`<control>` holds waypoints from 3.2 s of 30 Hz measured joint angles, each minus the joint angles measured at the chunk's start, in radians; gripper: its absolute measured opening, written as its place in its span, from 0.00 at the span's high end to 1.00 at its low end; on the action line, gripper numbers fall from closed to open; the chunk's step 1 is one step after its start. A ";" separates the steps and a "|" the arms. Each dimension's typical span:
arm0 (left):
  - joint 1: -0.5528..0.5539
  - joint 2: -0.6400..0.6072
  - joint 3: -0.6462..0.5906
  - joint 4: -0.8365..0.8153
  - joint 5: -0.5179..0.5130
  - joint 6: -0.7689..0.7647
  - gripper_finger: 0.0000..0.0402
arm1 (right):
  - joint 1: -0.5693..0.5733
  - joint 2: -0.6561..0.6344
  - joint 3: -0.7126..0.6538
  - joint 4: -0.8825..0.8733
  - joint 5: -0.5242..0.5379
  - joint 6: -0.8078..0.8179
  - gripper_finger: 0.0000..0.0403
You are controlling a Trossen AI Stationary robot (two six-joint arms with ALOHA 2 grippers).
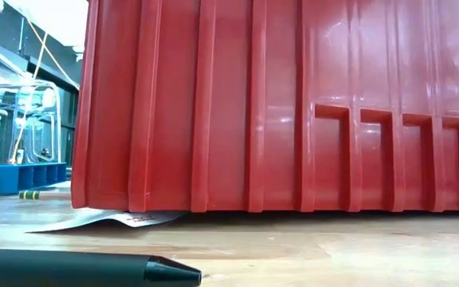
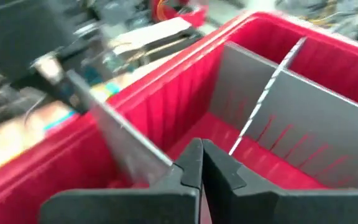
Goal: Sort Items/Unsort Items
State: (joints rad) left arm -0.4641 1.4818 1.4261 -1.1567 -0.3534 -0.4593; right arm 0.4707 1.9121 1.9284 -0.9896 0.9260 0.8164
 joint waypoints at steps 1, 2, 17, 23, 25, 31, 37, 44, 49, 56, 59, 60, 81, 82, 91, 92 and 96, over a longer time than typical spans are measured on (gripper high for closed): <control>0.000 0.000 0.000 0.002 -0.001 0.003 1.00 | 0.001 -0.008 0.014 -0.004 -0.021 -0.026 1.00; 0.000 0.000 0.000 0.003 -0.003 0.008 1.00 | 0.002 -0.018 0.030 -0.005 -0.042 -0.056 1.00; 0.013 0.000 0.000 -0.002 -0.007 0.017 1.00 | 0.101 -0.063 0.015 -0.247 -0.395 -0.032 1.00; 0.014 0.000 0.000 -0.002 -0.007 0.017 1.00 | 0.076 -0.062 -0.162 -0.169 -0.358 0.149 1.00; 0.015 0.000 0.000 -0.002 -0.008 0.017 1.00 | 0.059 -0.059 -0.215 -0.114 -0.325 0.200 1.00; 0.015 0.000 0.000 -0.002 -0.007 0.017 1.00 | 0.009 -0.062 -0.322 0.090 -0.354 0.182 1.00; 0.015 0.001 0.000 -0.002 -0.008 0.017 1.00 | -0.041 -0.066 -0.413 0.248 -0.424 0.224 1.00; 0.015 0.001 0.000 -0.004 -0.016 0.017 1.00 | -0.073 -0.062 -0.467 0.443 -0.440 0.158 1.00; 0.015 0.001 0.000 -0.010 -0.030 0.018 1.00 | -0.094 -0.062 -0.482 0.530 -0.501 0.116 1.00; 0.015 0.001 0.000 0.001 -0.031 0.017 1.00 | -0.086 -0.104 -0.478 0.449 -0.600 0.096 1.00; 0.015 0.001 0.000 0.000 -0.037 0.018 1.00 | -0.073 -0.139 -0.476 0.388 -0.621 0.095 1.00; 0.015 0.001 0.000 0.000 -0.039 0.019 1.00 | -0.069 -0.152 -0.477 0.376 -0.620 0.094 1.00; 0.015 0.001 0.000 -0.003 -0.052 -0.001 1.00 | -0.029 -0.394 -0.474 0.485 0.000 -0.138 1.00; 0.015 0.001 0.000 -0.003 -0.052 -0.005 1.00 | -0.036 -0.380 -0.474 0.485 -0.025 -0.129 1.00; 0.018 0.001 0.000 -0.003 -0.052 -0.037 1.00 | -0.033 -0.270 -0.464 0.346 -0.112 0.115 1.00; 0.019 0.001 0.000 -0.004 -0.052 -0.037 1.00 | -0.027 -0.272 -0.468 0.366 -0.107 0.097 1.00; 0.021 0.000 0.000 -0.009 -0.052 -0.037 1.00 | -0.015 -0.318 -0.477 0.448 -0.120 0.016 1.00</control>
State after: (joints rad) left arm -0.4426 1.4822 1.4258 -1.1654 -0.4057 -0.4961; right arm 0.4557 1.5941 1.4515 -0.5412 0.8063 0.8321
